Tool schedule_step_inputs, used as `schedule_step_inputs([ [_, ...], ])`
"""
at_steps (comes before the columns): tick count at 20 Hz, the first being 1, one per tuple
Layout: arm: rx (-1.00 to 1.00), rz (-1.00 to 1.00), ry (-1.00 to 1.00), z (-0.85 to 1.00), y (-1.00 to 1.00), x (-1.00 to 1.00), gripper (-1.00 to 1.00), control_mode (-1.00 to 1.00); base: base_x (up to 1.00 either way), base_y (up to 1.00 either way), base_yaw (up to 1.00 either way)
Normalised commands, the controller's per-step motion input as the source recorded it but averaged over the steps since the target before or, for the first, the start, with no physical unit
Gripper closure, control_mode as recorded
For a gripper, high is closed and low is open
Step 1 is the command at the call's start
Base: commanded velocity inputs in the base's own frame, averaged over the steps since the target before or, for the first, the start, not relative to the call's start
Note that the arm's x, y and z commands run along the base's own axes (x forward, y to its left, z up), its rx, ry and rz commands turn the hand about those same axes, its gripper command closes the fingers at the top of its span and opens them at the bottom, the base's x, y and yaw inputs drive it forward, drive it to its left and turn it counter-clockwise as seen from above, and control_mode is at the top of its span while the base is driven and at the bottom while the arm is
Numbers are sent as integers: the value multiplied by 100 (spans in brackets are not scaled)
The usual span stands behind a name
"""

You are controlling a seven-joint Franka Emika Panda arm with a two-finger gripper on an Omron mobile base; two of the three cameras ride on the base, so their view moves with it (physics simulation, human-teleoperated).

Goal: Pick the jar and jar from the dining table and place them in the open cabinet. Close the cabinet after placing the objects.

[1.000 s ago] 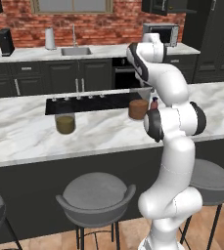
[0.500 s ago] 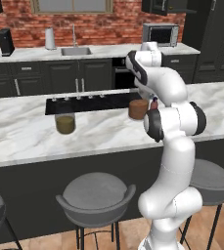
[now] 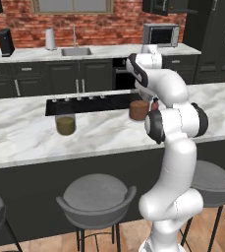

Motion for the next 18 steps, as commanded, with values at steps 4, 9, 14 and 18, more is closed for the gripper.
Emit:
schedule_step_inputs([
  [4,0,0,0,0,0,0,100,-100,0,0,0],
  [9,0,0,0,0,1,0,100,-100,0,0,0],
  [14,0,0,-8,18,2,-24,100,-100,0,0,0],
  [18,0,1,-15,31,14,-49,100,-100,0,0,0],
])
